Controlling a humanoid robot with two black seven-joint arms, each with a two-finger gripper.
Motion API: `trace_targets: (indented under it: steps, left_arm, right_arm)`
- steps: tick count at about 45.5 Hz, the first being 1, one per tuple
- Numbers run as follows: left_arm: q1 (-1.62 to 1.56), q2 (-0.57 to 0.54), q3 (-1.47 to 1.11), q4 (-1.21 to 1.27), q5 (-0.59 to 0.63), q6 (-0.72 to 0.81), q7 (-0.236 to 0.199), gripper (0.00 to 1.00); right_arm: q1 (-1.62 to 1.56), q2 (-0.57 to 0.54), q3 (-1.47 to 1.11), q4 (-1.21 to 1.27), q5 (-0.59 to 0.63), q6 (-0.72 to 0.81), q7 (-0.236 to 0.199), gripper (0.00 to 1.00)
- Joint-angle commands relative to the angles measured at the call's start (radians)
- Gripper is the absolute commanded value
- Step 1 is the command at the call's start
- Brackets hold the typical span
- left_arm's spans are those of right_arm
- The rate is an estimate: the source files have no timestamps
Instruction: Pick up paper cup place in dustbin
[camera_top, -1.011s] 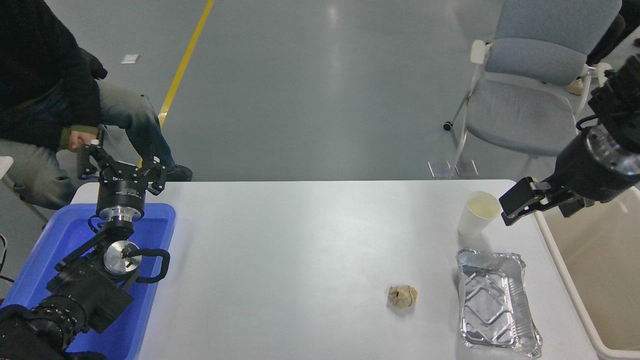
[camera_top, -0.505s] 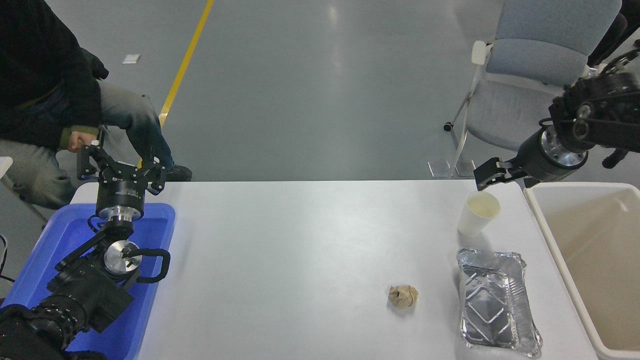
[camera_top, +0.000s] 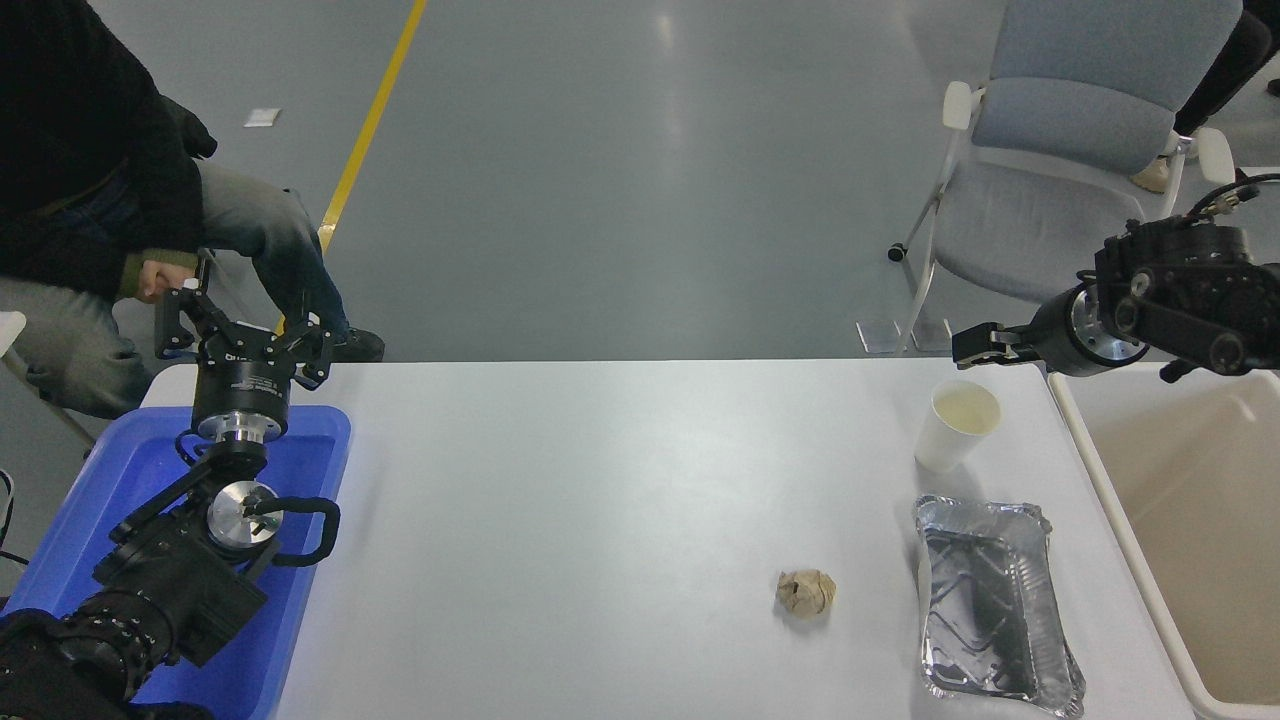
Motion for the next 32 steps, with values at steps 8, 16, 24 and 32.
trace_targets:
  steps: [8,16,24,32]
  left_arm:
    - [0.0,0.0,0.0,0.0,0.0,0.0,0.0,0.99]
    - [0.0,0.0,0.0,0.0,0.0,0.0,0.0,0.99]
    - [0.0,0.0,0.0,0.0,0.0,0.0,0.0,0.99]
    - [0.0,0.0,0.0,0.0,0.0,0.0,0.0,0.99]
  right_arm:
    - [-0.155,0.057,0.031,-0.083,-0.024,-0.157,0.024,1.0]
    - [-0.202,0.077,0.031,-0.138,-0.041,-0.226,0.032,1.0]
    - [-0.225,0.083,0.029,-0.176,-0.053,-0.269,0.041,1.0]
    - [-0.237,0.085,0.027,-0.195,-0.075,-0.278,0.051,1.0]
